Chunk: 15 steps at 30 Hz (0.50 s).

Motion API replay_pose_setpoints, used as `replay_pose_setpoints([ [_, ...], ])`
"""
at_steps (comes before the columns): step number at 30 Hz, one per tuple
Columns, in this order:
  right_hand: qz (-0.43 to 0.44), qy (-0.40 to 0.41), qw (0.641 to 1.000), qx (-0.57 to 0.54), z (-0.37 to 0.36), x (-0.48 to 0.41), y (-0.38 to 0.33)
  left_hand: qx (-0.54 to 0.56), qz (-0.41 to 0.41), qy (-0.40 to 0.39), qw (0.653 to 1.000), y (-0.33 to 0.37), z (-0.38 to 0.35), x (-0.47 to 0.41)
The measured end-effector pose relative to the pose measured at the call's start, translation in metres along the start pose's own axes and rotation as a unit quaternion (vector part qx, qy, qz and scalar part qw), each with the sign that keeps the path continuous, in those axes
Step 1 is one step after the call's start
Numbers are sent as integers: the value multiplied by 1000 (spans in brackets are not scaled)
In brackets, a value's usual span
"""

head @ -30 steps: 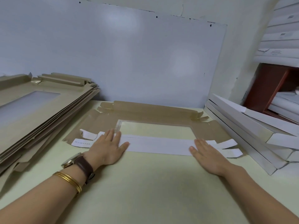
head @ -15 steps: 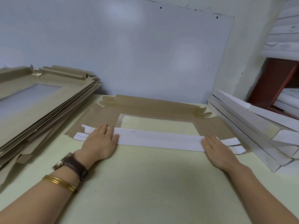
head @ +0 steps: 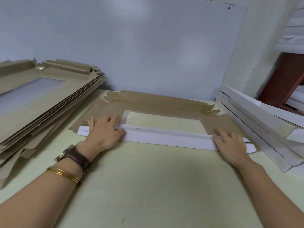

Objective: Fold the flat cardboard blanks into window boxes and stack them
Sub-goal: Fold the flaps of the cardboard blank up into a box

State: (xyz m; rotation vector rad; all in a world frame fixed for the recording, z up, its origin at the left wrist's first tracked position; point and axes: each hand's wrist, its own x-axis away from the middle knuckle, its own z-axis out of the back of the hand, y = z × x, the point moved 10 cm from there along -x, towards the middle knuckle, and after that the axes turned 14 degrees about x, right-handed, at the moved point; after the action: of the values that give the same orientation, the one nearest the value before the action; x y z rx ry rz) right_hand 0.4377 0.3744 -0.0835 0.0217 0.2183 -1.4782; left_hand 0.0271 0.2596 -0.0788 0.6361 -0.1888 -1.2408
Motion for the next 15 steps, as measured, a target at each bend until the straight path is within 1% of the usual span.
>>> replay_pose_setpoints([
  [6, -13, 36, 999, -30, 10, 1, 4, 48, -37, 93, 994, 12, 26, 7],
  [10, -14, 70, 997, -42, 22, 3, 3, 59, -60, 135, 987, 20, 40, 11],
  [13, -8, 120, 992, -41, 38, 6, 4, 47, -72, 154, 984, 27, 50, 16],
  [15, -8, 156, 986, -52, 49, 11, 5, 35, -74, 145, 986, 30, 51, 18],
])
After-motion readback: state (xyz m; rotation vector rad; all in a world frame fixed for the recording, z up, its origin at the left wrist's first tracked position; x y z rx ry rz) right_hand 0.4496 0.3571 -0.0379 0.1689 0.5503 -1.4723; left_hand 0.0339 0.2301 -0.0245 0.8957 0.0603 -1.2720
